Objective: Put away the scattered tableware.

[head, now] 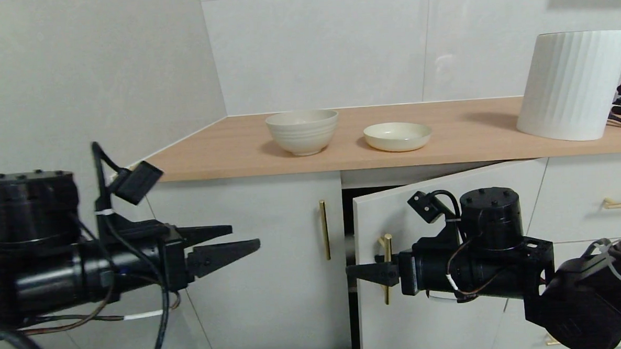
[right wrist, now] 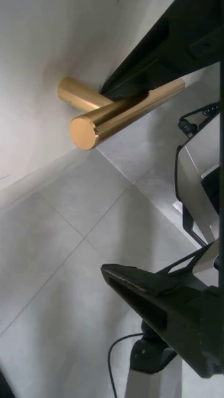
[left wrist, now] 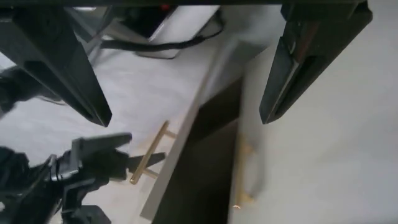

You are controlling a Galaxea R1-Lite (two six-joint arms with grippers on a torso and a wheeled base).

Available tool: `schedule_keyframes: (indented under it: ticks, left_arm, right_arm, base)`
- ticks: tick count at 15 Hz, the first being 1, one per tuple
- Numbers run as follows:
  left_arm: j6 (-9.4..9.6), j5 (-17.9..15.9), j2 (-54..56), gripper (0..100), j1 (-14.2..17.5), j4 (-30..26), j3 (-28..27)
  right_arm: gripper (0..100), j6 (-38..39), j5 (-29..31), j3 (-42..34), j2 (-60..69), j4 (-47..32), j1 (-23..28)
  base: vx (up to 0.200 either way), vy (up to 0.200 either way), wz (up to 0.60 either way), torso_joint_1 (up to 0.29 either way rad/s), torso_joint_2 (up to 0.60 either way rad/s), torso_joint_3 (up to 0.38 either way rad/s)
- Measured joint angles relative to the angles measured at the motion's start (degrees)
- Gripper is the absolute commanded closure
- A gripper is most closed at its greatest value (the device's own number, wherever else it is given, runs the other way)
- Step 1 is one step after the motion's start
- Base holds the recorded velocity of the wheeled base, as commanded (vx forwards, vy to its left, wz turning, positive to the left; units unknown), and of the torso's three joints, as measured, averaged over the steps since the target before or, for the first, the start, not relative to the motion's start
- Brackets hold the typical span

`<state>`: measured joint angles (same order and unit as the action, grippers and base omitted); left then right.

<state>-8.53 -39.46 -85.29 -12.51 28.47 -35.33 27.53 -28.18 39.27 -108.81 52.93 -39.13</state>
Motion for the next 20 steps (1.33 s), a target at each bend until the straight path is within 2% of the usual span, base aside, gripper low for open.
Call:
schedule_keyframes:
  ticks: [2,3,5,8,10,13,16,18,20]
  left_arm:
    - [-1.73,-0.2,-6.9,0,-3.3,5.2,1.5]
    - [-2.00,-0.2,-9.5,100,-4.7,7.1,2.2]
    - [-2.28,-0.3,-13.1,100,-7.0,9.8,3.0]
    - [-2.99,-0.3,-16.9,100,-7.9,13.2,1.2]
    - [-5.34,-0.2,-20.5,100,-8.3,16.6,-2.3]
    - [-7.34,0.1,-28.6,100,-9.4,23.3,-7.7]
    - [-10.07,0.3,-35.9,100,-12.4,31.8,-10.1]
    - [-10.42,0.5,-38.9,100,-14.8,37.1,-10.3]
    - [-10.44,1.4,-41.0,100,-16.8,38.6,-10.4]
  right_arm:
    - [0,0.0,0.0,0.0,0.0,0.0,-0.1]
    - [0,-0.1,0.0,0.0,0.1,0.0,-0.3]
    - [0,0.0,0.1,-0.1,0.1,0.0,-0.6]
    - [0,0.0,0.1,-0.1,0.1,0.0,-0.6]
    - [0,0.0,0.0,-0.1,0.1,0.0,-0.6]
    - [0,0.1,0.0,-0.1,0.1,0.0,-0.7]
    - [0,0.1,-0.1,-0.1,0.2,0.0,-0.7]
    - [0,0.1,0.0,0.0,0.2,0.0,-0.9]
    - [0,0.1,0.0,0.0,0.2,0.0,-1.0]
  base:
    - [0.000,0.000,0.00,0.000,0.00,0.000]
    - [0.000,0.000,0.00,0.000,0.00,0.000]
    - [0.000,0.000,0.00,0.000,0.00,0.000]
    - [0.000,0.000,0.00,0.000,0.00,0.000]
    - [0.000,0.000,0.00,0.000,0.00,0.000]
    - [0.000,0.000,0.00,0.000,0.00,0.000]
    - [0.000,0.000,0.00,0.000,0.00,0.000]
    - [0.000,0.000,0.00,0.000,0.00,0.000]
    - [0.000,0.000,0.00,0.000,0.00,0.000]
